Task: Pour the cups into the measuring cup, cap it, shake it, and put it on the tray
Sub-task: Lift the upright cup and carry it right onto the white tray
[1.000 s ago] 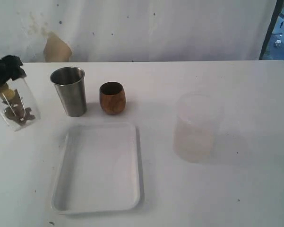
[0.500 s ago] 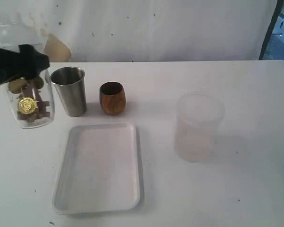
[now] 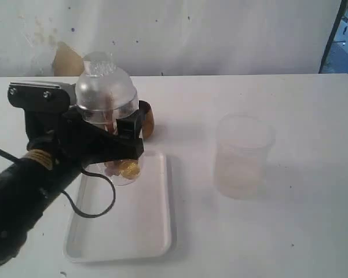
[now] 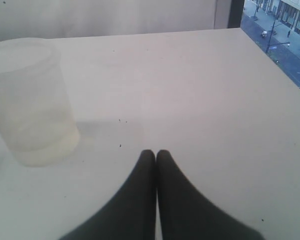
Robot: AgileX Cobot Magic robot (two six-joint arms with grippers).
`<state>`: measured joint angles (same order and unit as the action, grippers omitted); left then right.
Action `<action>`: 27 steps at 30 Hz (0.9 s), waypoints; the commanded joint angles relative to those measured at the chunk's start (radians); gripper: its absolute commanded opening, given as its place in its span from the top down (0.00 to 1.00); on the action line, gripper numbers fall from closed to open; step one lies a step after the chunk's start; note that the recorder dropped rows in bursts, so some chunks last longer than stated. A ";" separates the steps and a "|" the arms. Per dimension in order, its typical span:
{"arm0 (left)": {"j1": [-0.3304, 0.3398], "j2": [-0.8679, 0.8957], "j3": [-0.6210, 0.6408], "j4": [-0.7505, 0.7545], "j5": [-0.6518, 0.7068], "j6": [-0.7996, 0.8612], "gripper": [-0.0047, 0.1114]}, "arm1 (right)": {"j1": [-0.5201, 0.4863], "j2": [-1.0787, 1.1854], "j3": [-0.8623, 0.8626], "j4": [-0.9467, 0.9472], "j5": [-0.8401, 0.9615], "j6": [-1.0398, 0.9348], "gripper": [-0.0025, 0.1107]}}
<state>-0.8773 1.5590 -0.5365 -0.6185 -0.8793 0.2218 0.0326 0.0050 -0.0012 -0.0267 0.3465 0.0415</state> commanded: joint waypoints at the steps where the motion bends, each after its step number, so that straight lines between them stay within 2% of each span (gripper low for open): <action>1: -0.001 0.109 0.001 -0.039 -0.207 -0.016 0.96 | -0.004 -0.005 0.001 -0.003 -0.004 0.000 0.98; 4: 0.004 0.185 -0.011 -0.099 -0.246 -0.036 0.96 | -0.004 -0.005 0.001 -0.003 -0.004 0.000 0.98; 8: 0.079 0.288 -0.062 -0.099 -0.193 -0.118 0.96 | -0.004 -0.005 0.001 -0.003 -0.004 0.000 0.98; 12: 0.098 0.304 -0.078 -0.095 -0.176 -0.139 0.96 | -0.004 -0.005 0.001 -0.003 -0.004 0.000 0.98; 18: 0.098 0.309 -0.083 0.034 -0.145 -0.043 0.95 | -0.004 -0.005 0.001 -0.003 -0.004 0.018 0.98; 20: 0.098 0.309 -0.083 0.014 -0.142 -0.043 0.89 | -0.004 -0.005 0.001 -0.003 -0.004 0.016 0.98; 22: 0.098 0.309 -0.083 0.003 -0.142 -0.041 0.77 | -0.004 -0.005 0.001 -0.003 -0.004 0.016 0.98; 23: 0.098 0.309 -0.083 0.002 -0.142 -0.041 0.60 | -0.004 -0.005 0.001 -0.003 -0.004 0.016 0.98; 26: 0.098 0.309 -0.083 0.001 -0.144 -0.041 0.37 | -0.004 -0.005 0.001 -0.003 -0.004 0.016 0.98; 27: 0.098 0.309 -0.083 -0.001 -0.144 -0.041 0.32 | -0.004 -0.005 0.001 -0.003 -0.004 0.016 0.98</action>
<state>-0.7789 1.8669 -0.6161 -0.6055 -1.0135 0.1778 0.0326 0.0050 -0.0012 -0.0267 0.3465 0.0528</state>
